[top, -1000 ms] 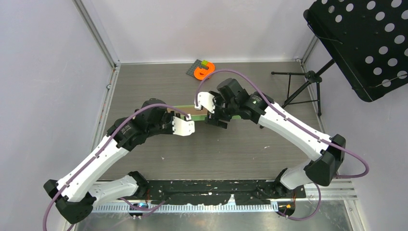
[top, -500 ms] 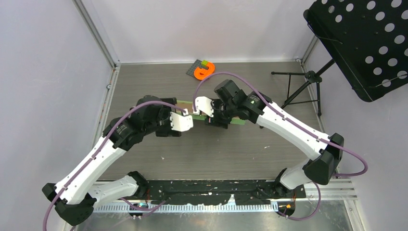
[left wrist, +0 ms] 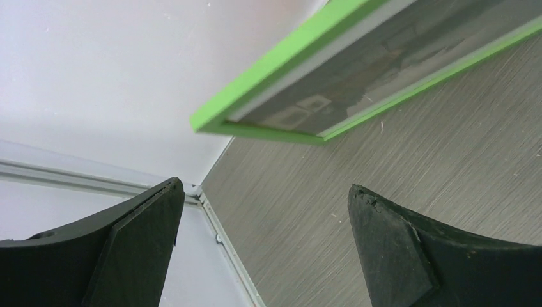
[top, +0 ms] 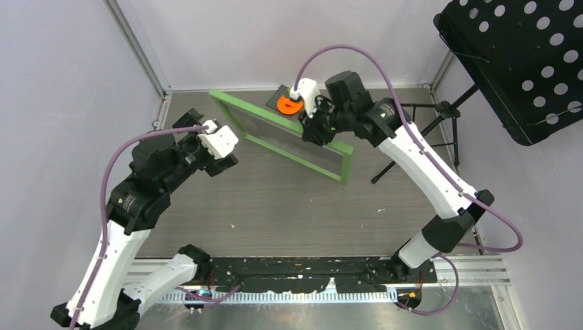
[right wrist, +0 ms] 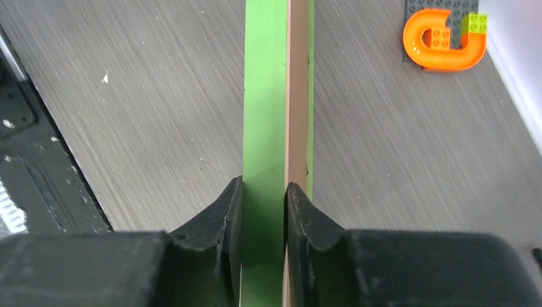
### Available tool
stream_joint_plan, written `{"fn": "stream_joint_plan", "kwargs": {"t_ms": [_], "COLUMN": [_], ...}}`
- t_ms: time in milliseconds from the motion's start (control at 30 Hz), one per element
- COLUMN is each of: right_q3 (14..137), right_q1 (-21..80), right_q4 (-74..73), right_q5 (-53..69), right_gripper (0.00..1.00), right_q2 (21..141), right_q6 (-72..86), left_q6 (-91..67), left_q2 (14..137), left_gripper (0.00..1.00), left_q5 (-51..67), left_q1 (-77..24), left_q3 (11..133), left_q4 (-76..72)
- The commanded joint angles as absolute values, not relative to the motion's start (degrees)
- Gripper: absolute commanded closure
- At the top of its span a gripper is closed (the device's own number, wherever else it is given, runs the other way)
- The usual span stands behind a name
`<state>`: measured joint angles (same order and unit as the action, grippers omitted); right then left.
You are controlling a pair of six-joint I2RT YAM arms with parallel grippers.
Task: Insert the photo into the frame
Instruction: Turn over the photo frame at the center of the board.
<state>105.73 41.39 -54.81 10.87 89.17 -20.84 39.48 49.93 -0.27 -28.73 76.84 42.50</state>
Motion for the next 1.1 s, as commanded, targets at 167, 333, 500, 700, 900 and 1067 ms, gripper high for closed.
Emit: {"fn": "stream_joint_plan", "kwargs": {"t_ms": [167,333,500,700,900,1067], "right_q3": [109.7,110.6,112.3,110.8,103.3,93.1], "right_q1": [30.4,25.8,18.4,13.0,10.7,8.7], "right_q4": [-52.8,-52.9,-53.2,-53.6,-49.9,-43.1], "right_q5": [24.3,26.0,30.3,36.0,41.2,44.5], "right_gripper": [0.94,0.94,0.94,0.94,0.94,0.94], "right_q2": [93.9,96.7,99.6,102.0,100.3,95.3], "right_q6": [-7.5,-6.0,-3.5,-2.7,-1.3,0.0], "left_q6": [34.6,33.4,31.6,30.2,29.9,28.0], "left_q2": [47.7,47.9,48.2,49.2,49.6,50.7], "left_gripper": [0.00,0.01,0.00,0.00,0.00,0.00], "left_q5": [0.5,0.5,1.3,2.6,3.0,2.4], "left_q1": [-27.9,-27.9,-27.9,-27.9,-27.9,-27.9], "left_q3": [69.7,67.3,64.5,61.9,60.4,58.4], "left_q4": [37.7,37.2,35.4,33.8,32.9,31.8]}}
